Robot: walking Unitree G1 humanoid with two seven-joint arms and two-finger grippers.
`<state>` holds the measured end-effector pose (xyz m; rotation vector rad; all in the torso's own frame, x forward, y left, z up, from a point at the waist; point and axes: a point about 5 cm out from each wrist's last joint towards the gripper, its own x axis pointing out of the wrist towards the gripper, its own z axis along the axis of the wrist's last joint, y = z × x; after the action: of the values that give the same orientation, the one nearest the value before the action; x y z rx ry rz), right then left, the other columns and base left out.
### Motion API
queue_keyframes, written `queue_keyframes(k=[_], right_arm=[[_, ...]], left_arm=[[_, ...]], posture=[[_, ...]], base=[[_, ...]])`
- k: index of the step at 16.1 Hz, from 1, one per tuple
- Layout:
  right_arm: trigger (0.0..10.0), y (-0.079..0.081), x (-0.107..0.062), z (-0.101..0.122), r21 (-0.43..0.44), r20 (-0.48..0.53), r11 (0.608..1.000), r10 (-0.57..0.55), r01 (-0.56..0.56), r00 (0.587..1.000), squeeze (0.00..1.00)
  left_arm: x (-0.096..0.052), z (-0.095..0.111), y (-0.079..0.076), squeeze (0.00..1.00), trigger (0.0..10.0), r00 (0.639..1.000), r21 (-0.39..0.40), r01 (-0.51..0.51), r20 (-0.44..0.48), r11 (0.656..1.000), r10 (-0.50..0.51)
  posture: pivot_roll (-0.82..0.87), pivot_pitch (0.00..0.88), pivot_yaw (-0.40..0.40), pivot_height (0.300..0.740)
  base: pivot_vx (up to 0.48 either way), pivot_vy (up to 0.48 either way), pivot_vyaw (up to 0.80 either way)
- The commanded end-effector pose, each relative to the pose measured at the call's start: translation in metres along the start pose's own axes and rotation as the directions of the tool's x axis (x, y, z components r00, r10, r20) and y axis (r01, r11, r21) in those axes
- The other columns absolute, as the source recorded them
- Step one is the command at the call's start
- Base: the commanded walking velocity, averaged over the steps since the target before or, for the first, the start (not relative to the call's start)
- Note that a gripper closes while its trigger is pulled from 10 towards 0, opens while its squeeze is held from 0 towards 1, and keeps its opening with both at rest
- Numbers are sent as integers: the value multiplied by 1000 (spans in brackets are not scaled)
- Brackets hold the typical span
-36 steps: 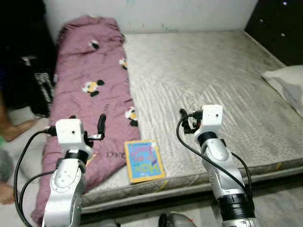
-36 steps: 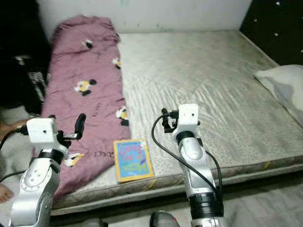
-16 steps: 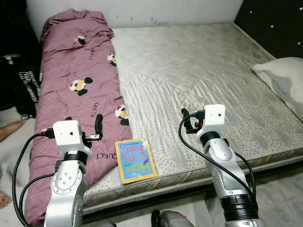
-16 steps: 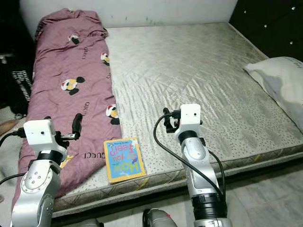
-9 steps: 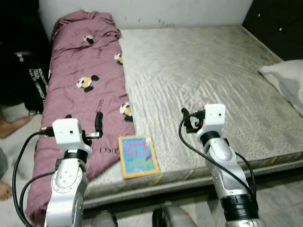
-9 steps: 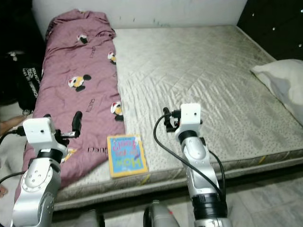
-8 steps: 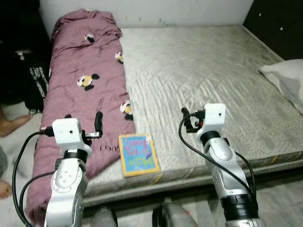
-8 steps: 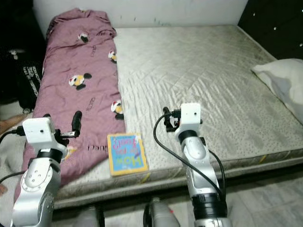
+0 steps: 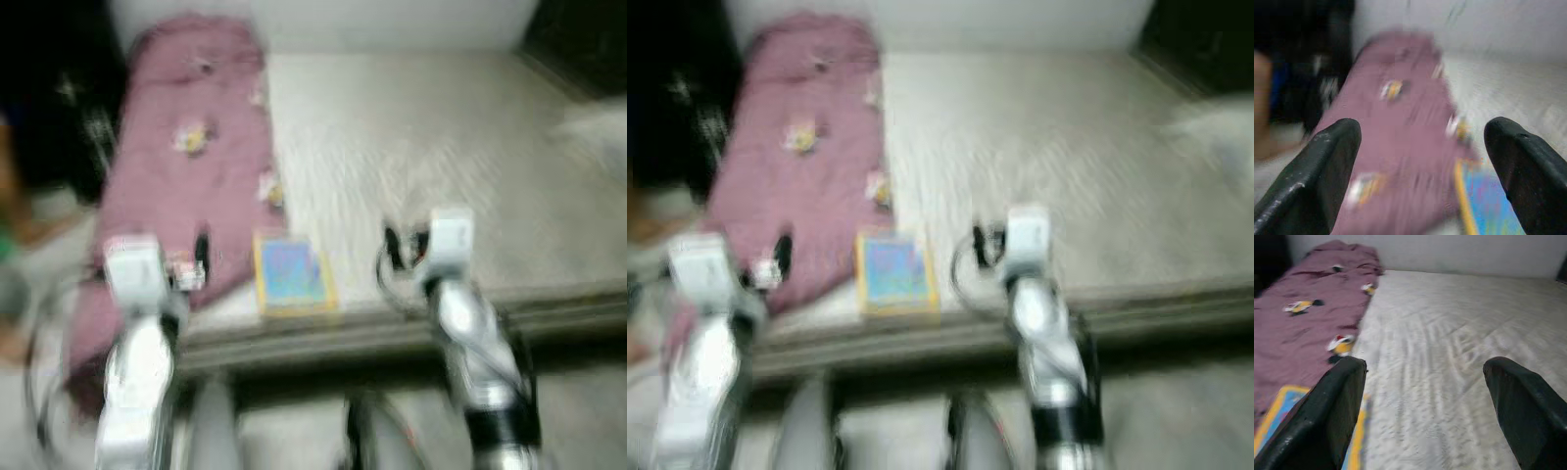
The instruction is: Clean up the room
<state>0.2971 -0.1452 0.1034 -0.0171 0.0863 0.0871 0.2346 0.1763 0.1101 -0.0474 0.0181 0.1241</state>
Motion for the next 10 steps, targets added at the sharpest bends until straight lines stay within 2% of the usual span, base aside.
queue_keyframes(k=[1, 4, 10], right_arm=[[10000, 2, 3, 6, -3, 18, 1000, 10, -10, 1000, 0], [10000, 2, 3, 6, -5, 14, 1000, 15, -15, 1000, 0], [10000, 1, 2, 6, -4, 13, 1000, 20, -19, 1000, 0]], left_arm=[[4, 12, 2, 0, 10000, 999, 10, -9, 47, 1000, 9], [4, 11, 3, 0, 10000, 999, 6, -9, 42, 1000, 9], [5, 11, 3, 0, 10000, 999, -3, -8, 35, 1000, 8]], posture=[[-7, 72, -45, 645], [-8, 75, -49, 645], [-13, 79, -50, 580]], base=[[0, 0, 0], [0, 0, 0], [0, 0, 0]])
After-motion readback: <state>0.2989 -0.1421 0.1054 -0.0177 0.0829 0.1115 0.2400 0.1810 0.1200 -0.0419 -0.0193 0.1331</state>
